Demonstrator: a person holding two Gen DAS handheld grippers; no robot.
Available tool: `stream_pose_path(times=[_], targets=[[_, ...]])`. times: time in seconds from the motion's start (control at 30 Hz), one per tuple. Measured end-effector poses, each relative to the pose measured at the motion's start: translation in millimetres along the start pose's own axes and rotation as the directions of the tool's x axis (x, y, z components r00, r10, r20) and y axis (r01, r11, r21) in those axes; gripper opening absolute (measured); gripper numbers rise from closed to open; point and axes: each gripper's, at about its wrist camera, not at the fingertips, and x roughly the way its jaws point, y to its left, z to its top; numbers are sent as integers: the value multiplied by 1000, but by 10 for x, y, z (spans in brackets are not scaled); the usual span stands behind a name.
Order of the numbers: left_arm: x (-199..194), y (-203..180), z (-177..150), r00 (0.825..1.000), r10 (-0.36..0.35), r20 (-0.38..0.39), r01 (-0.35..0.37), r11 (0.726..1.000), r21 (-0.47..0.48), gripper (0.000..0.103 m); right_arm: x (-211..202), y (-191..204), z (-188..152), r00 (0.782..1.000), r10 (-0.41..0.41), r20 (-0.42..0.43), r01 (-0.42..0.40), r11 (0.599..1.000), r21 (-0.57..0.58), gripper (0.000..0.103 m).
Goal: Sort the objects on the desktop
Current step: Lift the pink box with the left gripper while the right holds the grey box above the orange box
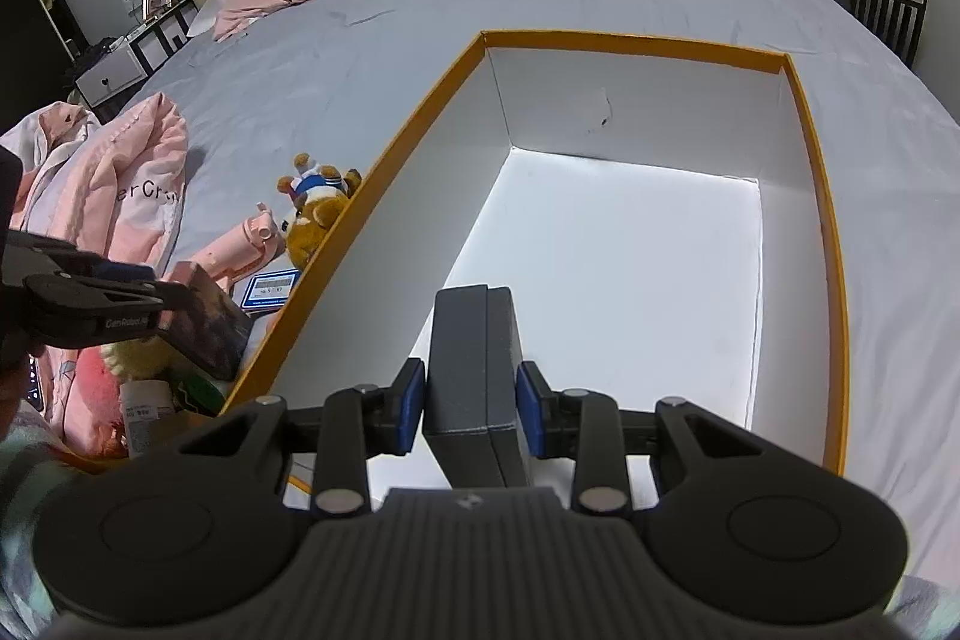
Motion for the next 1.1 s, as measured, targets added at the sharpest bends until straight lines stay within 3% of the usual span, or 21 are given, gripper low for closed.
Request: stream_pose_path(times=[0.03,0.1,0.13,0.17,0.23,0.27,0.4,0.53,0.6,0.7,0.8,0.9,1.0,1.1], targets=[[14,78,4,998,-60,-14,59,997,-42,34,4,-4,-7,1000,-2,-2,2,1000,3,35],[76,266,9,978,-204,-42,195,969,-150,34,15,-11,-17,1000,-5,-5,5,1000,9,35],[116,328,9,972,-230,-50,217,959,-181,35,17,-12,-21,1000,-7,-5,7,1000,10,35],[112,331,11,981,-190,-47,179,969,-172,41,19,-16,-22,1000,-8,-4,8,1000,12,35],[52,243,34,998,-52,-33,48,994,-97,40,16,-18,-25,1000,-11,-2,11,1000,13,35],[47,214,44,999,-28,-32,25,996,-80,38,15,-17,-26,1000,-12,-1,12,1000,12,35],[85,322,57,996,-85,-37,78,984,-161,37,12,-14,-35,1000,-14,3,14,1000,15,35],[175,660,-6,977,-210,-28,184,908,-376,36,-3,-28,-50,1000,-18,7,18,1000,22,35],[203,761,-41,974,-227,-20,196,879,-434,26,-4,-39,-50,1000,-20,10,20,999,28,35],[197,811,-79,972,-234,4,210,865,-456,12,1,-49,-39,1000,-7,11,7,999,44,35],[188,760,-74,976,-218,13,201,871,-448,8,16,-10,-24,1000,3,12,-3,999,42,35],[173,794,-114,973,-230,24,213,853,-476,8,29,31,-20,1000,12,10,-12,999,38,35],[170,868,-178,959,-277,58,266,810,-522,8,38,51,-25,1000,6,5,-7,999,33,35],[185,925,-225,951,-298,79,292,788,-542,13,62,52,-23,1000,-10,-2,10,999,37,35]])
